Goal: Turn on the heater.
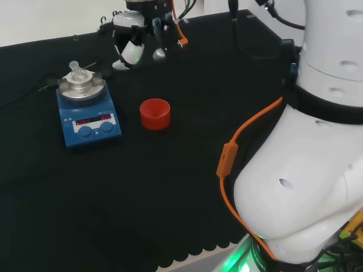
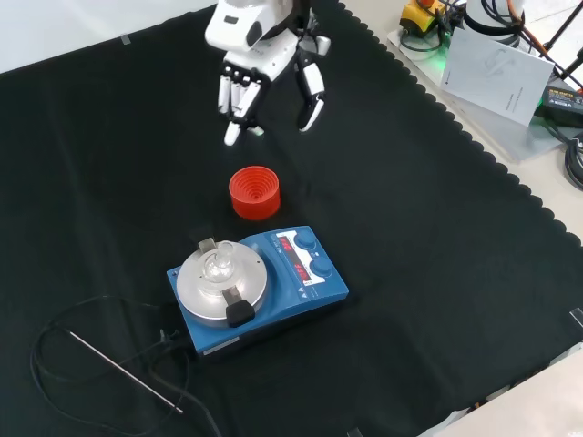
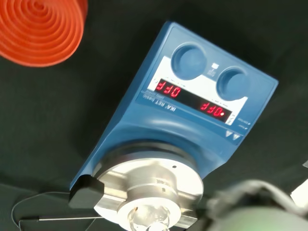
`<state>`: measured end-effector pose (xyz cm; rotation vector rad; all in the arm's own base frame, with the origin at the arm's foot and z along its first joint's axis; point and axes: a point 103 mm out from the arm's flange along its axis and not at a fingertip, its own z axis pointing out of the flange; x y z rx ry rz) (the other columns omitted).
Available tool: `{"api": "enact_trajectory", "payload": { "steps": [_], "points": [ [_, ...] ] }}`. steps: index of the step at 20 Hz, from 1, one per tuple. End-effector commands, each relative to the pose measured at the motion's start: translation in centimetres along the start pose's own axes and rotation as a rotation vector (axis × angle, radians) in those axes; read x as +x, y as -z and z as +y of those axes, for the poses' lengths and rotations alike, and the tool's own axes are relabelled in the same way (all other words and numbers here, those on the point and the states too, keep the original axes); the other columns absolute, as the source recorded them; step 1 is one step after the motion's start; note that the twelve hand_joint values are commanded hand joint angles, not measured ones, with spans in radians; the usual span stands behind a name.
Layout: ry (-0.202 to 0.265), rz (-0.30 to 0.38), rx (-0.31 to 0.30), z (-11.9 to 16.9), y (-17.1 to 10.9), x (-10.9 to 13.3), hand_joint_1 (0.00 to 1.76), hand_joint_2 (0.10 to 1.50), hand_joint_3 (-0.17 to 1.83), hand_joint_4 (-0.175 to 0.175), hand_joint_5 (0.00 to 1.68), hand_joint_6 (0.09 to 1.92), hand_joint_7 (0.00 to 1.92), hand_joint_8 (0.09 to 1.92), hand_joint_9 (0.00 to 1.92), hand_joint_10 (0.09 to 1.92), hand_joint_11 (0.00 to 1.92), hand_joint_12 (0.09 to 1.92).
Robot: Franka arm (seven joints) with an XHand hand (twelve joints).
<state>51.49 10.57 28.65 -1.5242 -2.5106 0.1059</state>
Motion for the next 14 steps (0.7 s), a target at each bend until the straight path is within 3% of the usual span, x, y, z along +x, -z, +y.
{"api": "enact_trajectory", "payload": {
  "steps": [1,8,9,11,14],
  "points": [
    [-0.049,0.058,-0.033,-2.7,0.2,1.6,1.06,0.47,0.95,-0.075,0.32,0.09,1.20,0.92,1.21,0.85,0.97,1.29],
    [-0.046,0.043,-0.065,-4.3,0.6,3.7,1.12,0.53,0.98,-0.093,0.38,0.13,1.36,0.82,1.37,0.79,1.08,1.25],
    [-0.046,0.040,-0.066,-4.6,0.6,4.0,1.23,0.49,1.01,-0.102,0.40,0.16,1.34,0.84,1.40,0.76,1.10,1.24],
    [-0.043,0.024,-0.067,-5.1,0.7,4.7,1.37,0.43,1.09,-0.115,0.40,0.30,1.31,0.90,1.46,0.71,1.16,1.21],
    [-0.041,-0.002,-0.068,-5.8,0.8,5.7,1.44,0.36,1.23,-0.123,0.34,0.56,1.30,1.01,1.51,0.73,1.24,1.12]
  ]
}}
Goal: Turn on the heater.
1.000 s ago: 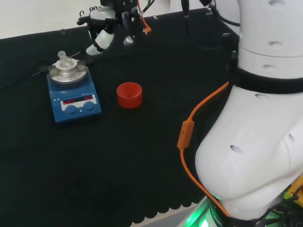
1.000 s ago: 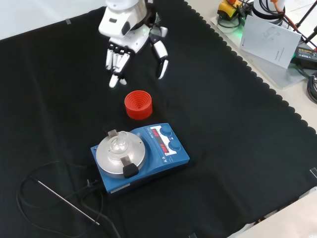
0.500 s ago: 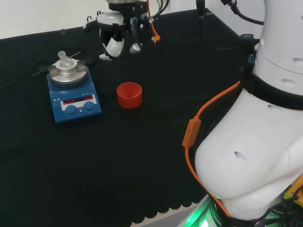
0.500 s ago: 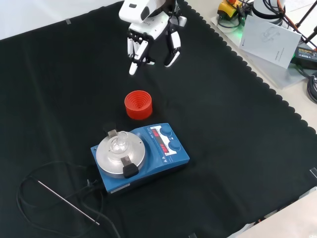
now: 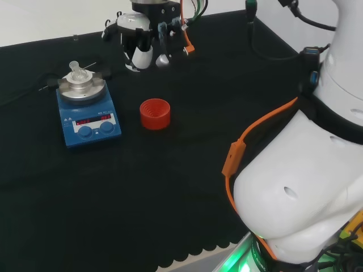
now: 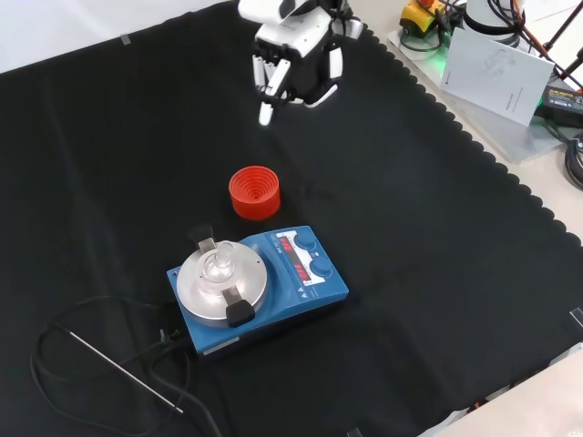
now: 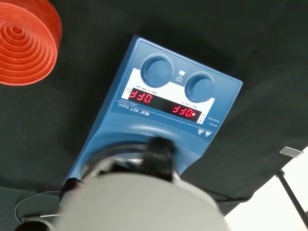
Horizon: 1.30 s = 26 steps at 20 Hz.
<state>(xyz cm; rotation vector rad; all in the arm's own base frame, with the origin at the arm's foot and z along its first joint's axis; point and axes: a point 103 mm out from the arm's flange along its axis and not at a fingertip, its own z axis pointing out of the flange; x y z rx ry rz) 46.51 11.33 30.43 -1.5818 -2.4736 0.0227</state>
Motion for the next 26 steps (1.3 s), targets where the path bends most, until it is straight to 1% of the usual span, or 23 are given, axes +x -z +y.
{"api": "enact_trajectory", "payload": {
  "steps": [1,2,4,7,11,13,15,17,23,26],
  "points": [
    [0.002,-0.044,-0.020,-1.8,0.2,2.9,1.45,0.34,1.28,-0.124,0.33,0.62,1.29,1.05,1.52,0.77,1.24,1.10],
    [0.002,-0.046,-0.020,-2.1,0.2,3.2,1.45,0.33,1.31,-0.125,0.32,0.66,1.29,1.09,1.51,0.81,1.23,1.07],
    [-0.003,-0.046,-0.022,-2.5,0.3,3.7,1.55,0.25,1.38,-0.130,0.31,0.72,1.30,1.14,1.42,0.94,1.23,1.04],
    [-0.009,-0.034,-0.028,-3.2,0.4,4.5,1.59,0.21,1.42,-0.134,0.32,0.75,1.30,1.18,1.38,1.01,1.22,1.03],
    [-0.003,-0.025,-0.016,-4.0,0.0,5.8,1.60,0.20,1.43,-0.136,0.32,0.76,1.30,1.20,1.37,1.03,1.23,1.02],
    [0.005,-0.020,-0.006,-4.5,-0.2,6.6,1.51,0.27,1.42,-0.133,0.32,0.78,1.28,1.20,1.44,1.00,1.23,1.02],
    [0.016,-0.018,0.001,-4.9,-0.3,7.4,1.47,0.29,1.41,-0.131,0.32,0.79,1.27,1.21,1.47,0.99,1.23,1.02],
    [0.022,-0.016,0.004,-5.3,-0.4,8.1,1.47,0.30,1.42,-0.131,0.32,0.79,1.27,1.21,1.49,0.99,1.23,1.02],
    [0.051,-0.016,0.042,-6.1,-0.7,10.2,1.47,0.29,1.45,-0.131,0.31,0.81,1.26,1.26,1.51,1.02,1.23,1.02],
    [0.059,-0.006,0.059,-6.5,-1.1,11.3,1.47,0.29,1.47,-0.127,0.30,0.81,1.26,1.28,1.51,1.04,1.23,1.02]
  ]
}}
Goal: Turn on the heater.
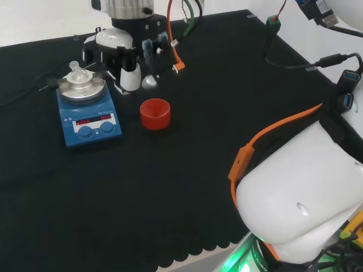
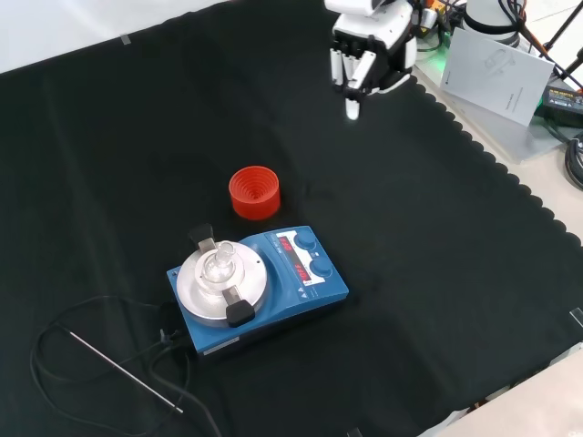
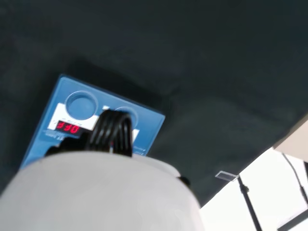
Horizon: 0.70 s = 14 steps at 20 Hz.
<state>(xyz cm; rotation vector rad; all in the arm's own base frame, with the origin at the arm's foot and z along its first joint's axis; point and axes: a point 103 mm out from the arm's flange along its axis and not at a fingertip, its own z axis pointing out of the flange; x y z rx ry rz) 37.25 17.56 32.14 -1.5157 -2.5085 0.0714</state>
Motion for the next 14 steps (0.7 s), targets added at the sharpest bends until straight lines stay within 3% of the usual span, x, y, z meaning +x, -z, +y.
{"api": "enact_trajectory", "payload": {
  "steps": [1,6,14],
  "points": [
    [0.015,0.017,0.028,-0.6,-0.6,2.0,1.47,0.29,1.48,-0.123,0.29,0.80,1.26,1.29,1.51,1.04,1.23,1.02],
    [0.035,0.024,0.030,-0.5,-0.6,3.7,1.47,0.29,1.49,-0.093,0.22,0.77,1.25,1.32,1.51,1.07,1.22,1.03],
    [0.048,0.036,0.064,0.2,-1.2,5.7,1.47,0.29,1.50,-0.074,0.17,0.72,1.24,1.34,1.50,1.08,1.22,1.04]
  ]
}}
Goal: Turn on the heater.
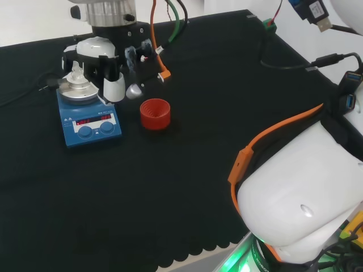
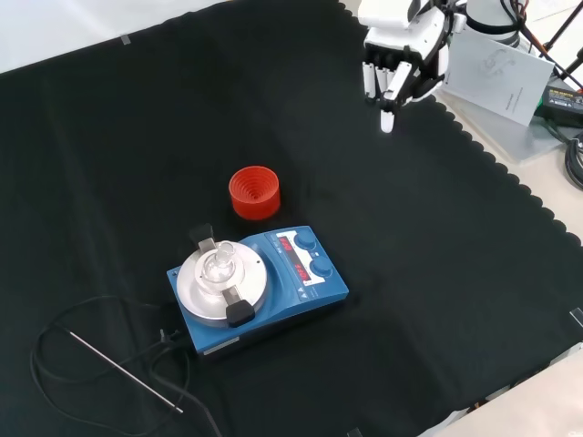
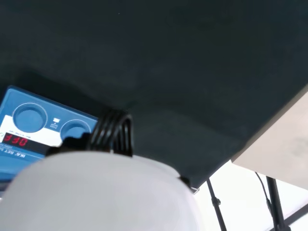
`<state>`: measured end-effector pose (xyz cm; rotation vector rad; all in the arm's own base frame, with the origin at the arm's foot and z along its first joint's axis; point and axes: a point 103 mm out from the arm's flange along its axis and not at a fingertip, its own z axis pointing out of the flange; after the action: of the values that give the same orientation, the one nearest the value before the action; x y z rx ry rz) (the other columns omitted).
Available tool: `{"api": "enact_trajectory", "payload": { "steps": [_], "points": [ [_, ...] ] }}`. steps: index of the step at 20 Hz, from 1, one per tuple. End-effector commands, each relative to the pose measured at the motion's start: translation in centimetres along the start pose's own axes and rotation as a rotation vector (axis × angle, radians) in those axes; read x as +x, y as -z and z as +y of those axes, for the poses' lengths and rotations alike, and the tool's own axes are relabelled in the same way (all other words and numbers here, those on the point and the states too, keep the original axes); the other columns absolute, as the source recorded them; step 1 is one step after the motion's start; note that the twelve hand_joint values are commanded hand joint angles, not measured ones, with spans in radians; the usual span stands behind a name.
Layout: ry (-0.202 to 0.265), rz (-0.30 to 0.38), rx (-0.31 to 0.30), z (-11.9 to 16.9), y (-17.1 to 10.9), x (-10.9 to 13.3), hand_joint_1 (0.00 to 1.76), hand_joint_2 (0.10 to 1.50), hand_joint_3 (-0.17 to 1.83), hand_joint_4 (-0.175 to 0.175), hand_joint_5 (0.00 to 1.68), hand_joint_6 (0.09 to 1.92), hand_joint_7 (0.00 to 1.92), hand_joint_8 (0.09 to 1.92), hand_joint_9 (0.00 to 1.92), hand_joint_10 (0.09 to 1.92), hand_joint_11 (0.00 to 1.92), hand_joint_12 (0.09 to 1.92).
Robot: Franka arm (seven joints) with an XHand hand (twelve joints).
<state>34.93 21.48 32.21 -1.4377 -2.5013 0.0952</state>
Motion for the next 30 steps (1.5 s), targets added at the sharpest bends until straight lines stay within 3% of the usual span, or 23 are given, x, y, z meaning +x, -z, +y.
{"api": "enact_trajectory", "payload": {
  "steps": [1,11,18,22,30],
  "points": [
    [0.006,0.010,0.025,0.5,-0.6,1.3,1.47,0.29,1.50,-0.072,0.16,0.69,1.24,1.35,1.50,1.09,1.22,1.05],
    [0.006,0.001,0.069,2.3,-1.5,1.6,1.47,0.29,1.51,-0.059,0.15,0.55,1.24,1.36,1.50,1.10,1.21,1.06],
    [-0.026,-0.004,0.080,3.1,-1.8,0.1,1.47,0.29,1.53,-0.055,0.16,0.49,1.24,1.37,1.49,1.12,1.21,1.07],
    [-0.038,-0.013,0.110,3.5,-2.1,-1.1,1.55,0.50,1.20,-0.059,0.18,0.46,1.47,1.31,1.54,1.19,1.21,1.11],
    [-0.100,-0.020,0.151,4.5,-3.4,-3.5,1.56,0.51,1.23,-0.059,0.20,0.43,1.54,1.45,1.60,1.31,1.21,1.20]
  ]
}}
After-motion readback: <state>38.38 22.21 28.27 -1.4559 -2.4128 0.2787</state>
